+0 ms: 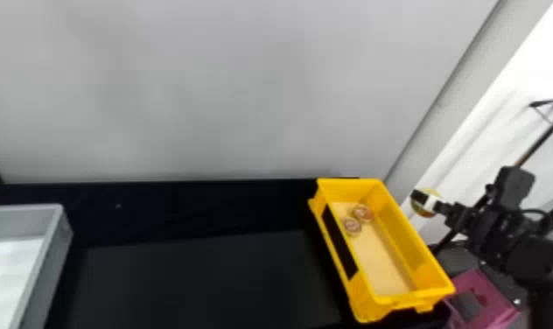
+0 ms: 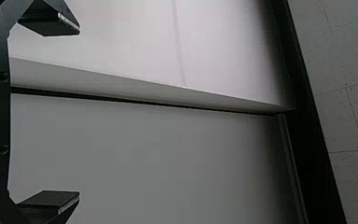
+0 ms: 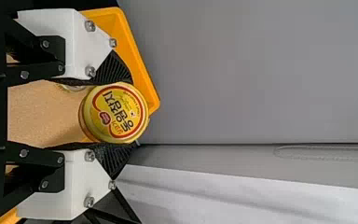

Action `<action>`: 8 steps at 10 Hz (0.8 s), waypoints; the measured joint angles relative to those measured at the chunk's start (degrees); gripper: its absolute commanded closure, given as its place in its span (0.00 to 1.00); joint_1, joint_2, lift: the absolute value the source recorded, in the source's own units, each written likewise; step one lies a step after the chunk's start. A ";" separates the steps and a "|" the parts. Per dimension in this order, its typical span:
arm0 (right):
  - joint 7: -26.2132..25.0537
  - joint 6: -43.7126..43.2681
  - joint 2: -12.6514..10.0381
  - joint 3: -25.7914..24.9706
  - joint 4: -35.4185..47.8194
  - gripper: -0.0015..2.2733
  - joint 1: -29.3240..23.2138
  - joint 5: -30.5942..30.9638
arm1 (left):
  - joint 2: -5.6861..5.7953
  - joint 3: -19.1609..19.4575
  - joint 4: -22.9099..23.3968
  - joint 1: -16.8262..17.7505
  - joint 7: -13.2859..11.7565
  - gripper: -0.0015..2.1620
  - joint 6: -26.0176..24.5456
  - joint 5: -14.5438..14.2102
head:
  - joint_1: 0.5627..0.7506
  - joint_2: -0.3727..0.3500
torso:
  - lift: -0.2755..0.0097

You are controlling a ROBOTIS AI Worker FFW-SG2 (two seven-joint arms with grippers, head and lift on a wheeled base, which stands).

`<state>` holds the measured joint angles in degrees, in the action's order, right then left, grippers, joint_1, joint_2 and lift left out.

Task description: Pick up the round yellow can and place it in the yellow rectangular box

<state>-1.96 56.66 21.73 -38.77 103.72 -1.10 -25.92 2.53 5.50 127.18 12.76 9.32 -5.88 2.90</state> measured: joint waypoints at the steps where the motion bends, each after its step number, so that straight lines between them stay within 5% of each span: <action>1: 1.14 -1.97 0.25 0.23 -3.89 0.31 0.13 -0.21 | -0.03 -0.11 0.00 0.09 0.00 0.02 -0.05 0.00 | 0.98 0.03 | 0.96; 8: 3.97 -9.24 2.85 7.91 -29.06 0.31 6.95 -0.51 | -0.15 -1.03 -0.71 0.82 0.00 0.02 0.00 -0.02 | 0.98 0.03 | 0.96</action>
<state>2.01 47.42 24.58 -30.86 74.66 5.85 -26.44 2.38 4.47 126.46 13.58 9.32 -5.88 2.89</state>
